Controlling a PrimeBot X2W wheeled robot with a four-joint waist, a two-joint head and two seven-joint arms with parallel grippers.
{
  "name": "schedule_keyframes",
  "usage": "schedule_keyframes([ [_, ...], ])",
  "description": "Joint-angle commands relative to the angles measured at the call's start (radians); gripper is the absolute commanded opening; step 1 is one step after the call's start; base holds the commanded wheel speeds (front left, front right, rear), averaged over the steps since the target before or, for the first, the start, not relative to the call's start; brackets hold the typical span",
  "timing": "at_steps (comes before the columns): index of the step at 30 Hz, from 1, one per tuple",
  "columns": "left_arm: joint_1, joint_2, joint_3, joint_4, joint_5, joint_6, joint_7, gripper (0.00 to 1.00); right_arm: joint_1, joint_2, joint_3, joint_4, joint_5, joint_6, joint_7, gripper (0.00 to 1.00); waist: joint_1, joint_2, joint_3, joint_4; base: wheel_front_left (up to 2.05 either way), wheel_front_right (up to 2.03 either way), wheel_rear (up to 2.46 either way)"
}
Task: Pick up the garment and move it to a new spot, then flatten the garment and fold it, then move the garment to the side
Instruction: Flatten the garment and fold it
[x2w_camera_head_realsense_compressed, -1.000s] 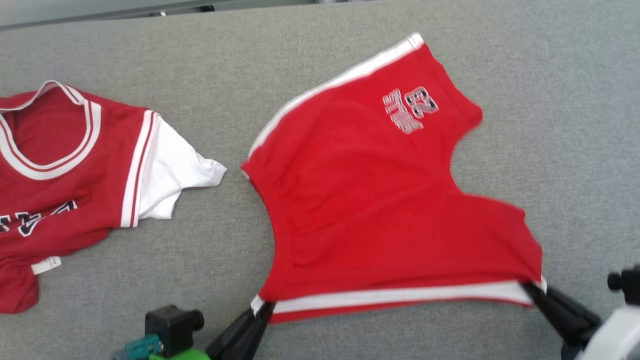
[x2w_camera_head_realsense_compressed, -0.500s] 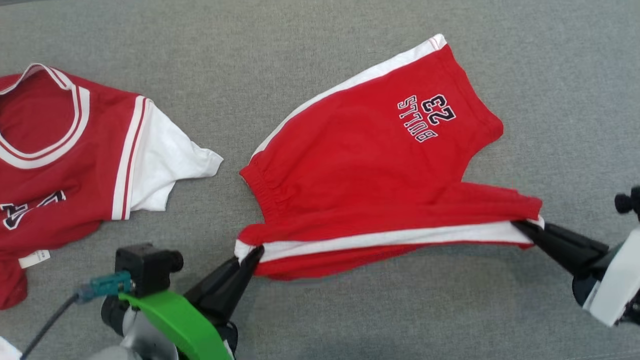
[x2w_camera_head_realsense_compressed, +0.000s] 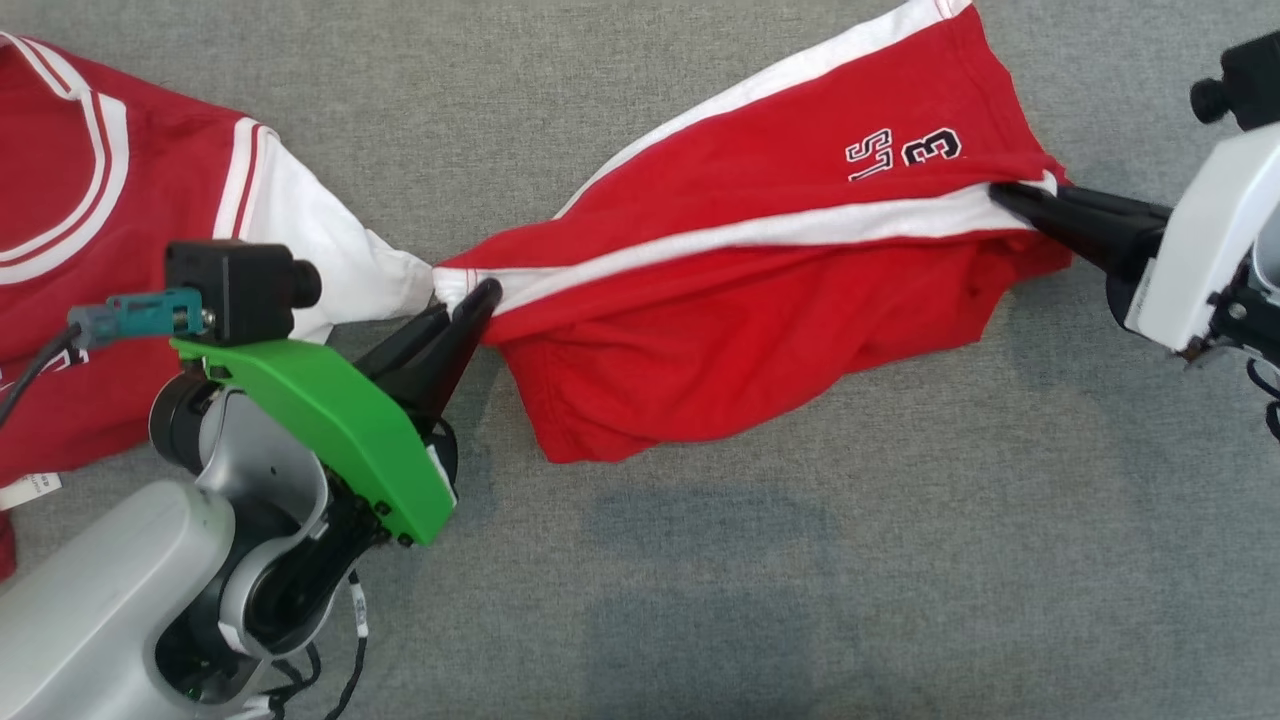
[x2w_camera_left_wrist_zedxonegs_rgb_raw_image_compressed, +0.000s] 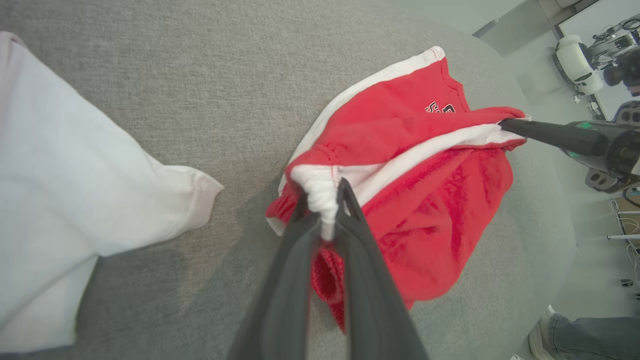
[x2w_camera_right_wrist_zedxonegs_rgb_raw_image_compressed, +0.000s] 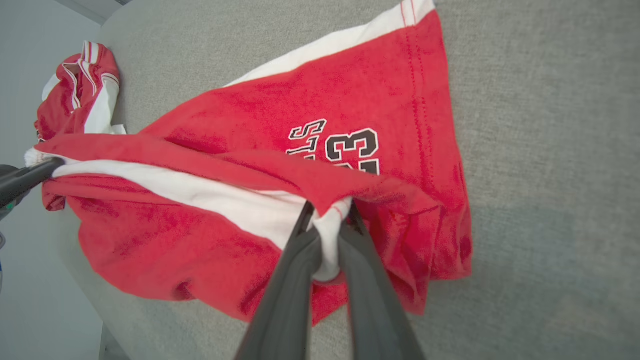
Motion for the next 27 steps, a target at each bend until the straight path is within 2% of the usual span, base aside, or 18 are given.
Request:
schedule_keyframes([
  [1, -0.037, -0.026, 0.007, 0.033, 0.013, 0.013, -0.008, 0.00, -0.056, 0.033, 0.009, 0.030, -0.033, -0.001, 0.015, 0.00, 0.0000, 0.0120, 0.016, 0.015, 0.00, 0.00, 0.00],
  [6, -0.088, -0.119, 0.001, 0.133, 0.009, 0.012, -0.021, 0.00, -0.168, 0.103, 0.015, 0.139, -0.115, -0.001, 0.036, 0.00, 0.0000, 0.0120, 0.028, 0.031, 0.00, 0.00, 0.00],
  [9, -0.104, -0.166, -0.015, 0.173, 0.010, 0.005, -0.022, 0.00, -0.201, 0.120, 0.023, 0.177, -0.153, -0.001, 0.041, 0.00, 0.0000, 0.0120, 0.028, 0.039, 0.00, 0.00, 0.00],
  [13, -0.115, -0.193, -0.032, 0.190, 0.008, -0.003, -0.013, 0.15, -0.223, 0.127, 0.025, 0.200, -0.174, -0.001, 0.026, 0.00, 0.0000, 0.0120, 0.025, 0.049, 0.00, 0.00, 0.00],
  [15, -0.115, -0.202, -0.034, 0.188, 0.007, -0.001, -0.017, 0.19, -0.229, 0.127, 0.020, 0.211, -0.182, -0.001, 0.002, 0.00, 0.0000, 0.0120, 0.024, 0.052, 0.00, 0.00, 0.00],
  [22, -0.097, -0.221, -0.027, 0.171, -0.013, 0.011, -0.022, 0.48, -0.248, 0.120, 0.006, 0.263, -0.209, -0.001, -0.036, 0.00, 0.0000, 0.0120, 0.022, 0.058, 0.00, 0.00, 0.00],
  [23, -0.095, -0.222, -0.024, 0.175, -0.014, 0.015, -0.026, 0.84, -0.250, 0.122, 0.001, 0.272, -0.214, -0.001, -0.042, 0.00, 0.0000, 0.0120, 0.022, 0.058, 0.00, 0.00, 0.00],
  [24, -0.093, -0.223, -0.023, 0.180, -0.014, 0.015, -0.028, 1.00, -0.254, 0.125, -0.003, 0.279, -0.223, -0.001, -0.052, 0.04, 0.0000, 0.0120, 0.023, 0.059, 0.00, 0.00, 0.00],
  [25, -0.091, -0.228, -0.020, 0.185, -0.016, 0.016, -0.031, 1.00, -0.258, 0.129, -0.001, 0.283, -0.229, -0.001, -0.060, 0.34, 0.0000, 0.0120, 0.024, 0.060, 0.00, 0.00, 0.00],
  [26, -0.089, -0.232, -0.018, 0.189, -0.019, 0.017, -0.035, 1.00, -0.259, 0.132, 0.001, 0.289, -0.234, -0.001, -0.067, 0.43, 0.0000, 0.0120, 0.024, 0.060, 0.00, 0.00, 0.00],
  [27, -0.089, -0.234, -0.016, 0.193, -0.019, 0.019, -0.037, 1.00, -0.259, 0.134, 0.003, 0.296, -0.237, -0.001, -0.072, 0.47, 0.0000, 0.0120, 0.024, 0.060, 0.00, 0.00, 0.00],
])
